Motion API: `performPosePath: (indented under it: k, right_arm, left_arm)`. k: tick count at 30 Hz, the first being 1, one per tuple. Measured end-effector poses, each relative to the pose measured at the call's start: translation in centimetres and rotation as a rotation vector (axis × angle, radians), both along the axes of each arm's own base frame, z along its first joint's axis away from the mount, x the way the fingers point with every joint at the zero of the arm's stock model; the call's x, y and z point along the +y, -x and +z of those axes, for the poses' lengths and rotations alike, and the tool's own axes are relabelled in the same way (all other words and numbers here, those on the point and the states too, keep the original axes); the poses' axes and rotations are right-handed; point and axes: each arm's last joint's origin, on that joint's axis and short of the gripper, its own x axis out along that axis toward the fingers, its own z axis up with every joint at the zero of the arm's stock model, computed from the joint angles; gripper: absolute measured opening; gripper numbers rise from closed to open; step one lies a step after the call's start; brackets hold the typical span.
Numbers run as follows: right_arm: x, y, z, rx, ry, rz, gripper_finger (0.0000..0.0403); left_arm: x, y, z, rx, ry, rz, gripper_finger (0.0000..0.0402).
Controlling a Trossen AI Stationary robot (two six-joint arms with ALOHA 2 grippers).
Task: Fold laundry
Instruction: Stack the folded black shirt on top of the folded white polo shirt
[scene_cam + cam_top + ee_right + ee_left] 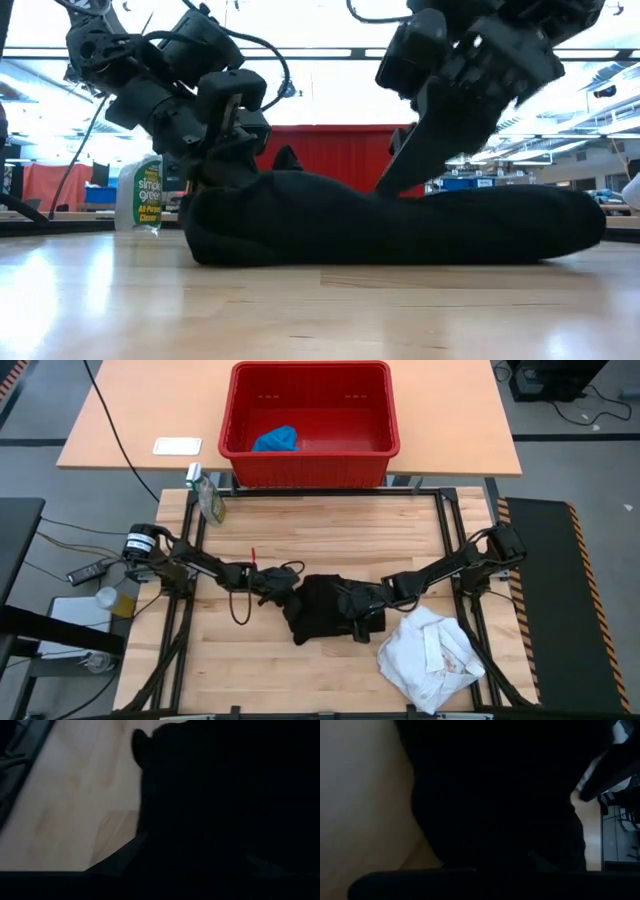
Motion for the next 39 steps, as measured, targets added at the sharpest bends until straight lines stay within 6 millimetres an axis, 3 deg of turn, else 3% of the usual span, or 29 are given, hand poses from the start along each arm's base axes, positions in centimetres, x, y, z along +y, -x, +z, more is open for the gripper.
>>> performPosePath:
  k: [3,9,14,20,24,30,35,39]
  right_arm:
    - [-0.4,0.4,2.2,-0.019,-0.036,-0.007,0.0187]
    - [-1.3,2.8,7.9,-0.105,0.026,-0.089,0.0167]
    - [-3.2,4.0,9.9,-0.161,0.147,-0.131,0.0176]
    - [-6.1,1.4,6.5,-0.074,0.007,-0.024,0.024]
    - [-8.3,-0.4,5.0,-0.111,0.066,0.025,0.0303]
    - [-11.2,-2.9,2.9,-0.087,-0.024,0.166,0.0385]
    - [-11.5,-4.7,1.1,-0.089,-0.153,0.323,0.0392]
    - [-11.3,-5.3,-0.9,-0.037,-0.148,0.375,0.0385]
  left_arm:
    - [0.1,0.2,0.9,-0.02,0.025,-0.015,0.0035]
    - [0.1,1.3,5.1,-0.17,-0.042,-0.109,0.0035]
    - [-0.7,2.4,5.2,-0.111,-0.117,-0.203,0.0035]
    - [-1.3,2.4,4.8,-0.085,-0.119,-0.228,0.0035]
    - [-1.9,2.5,4.8,-0.1,-0.167,-0.281,0.0035]
    - [-3.0,2.8,4.7,-0.139,-0.348,-0.387,0.0035]
    - [-3.1,2.8,4.7,-0.143,-0.417,-0.381,0.0035]
    - [-3.2,2.8,4.7,-0.148,-0.501,-0.385,0.0035]
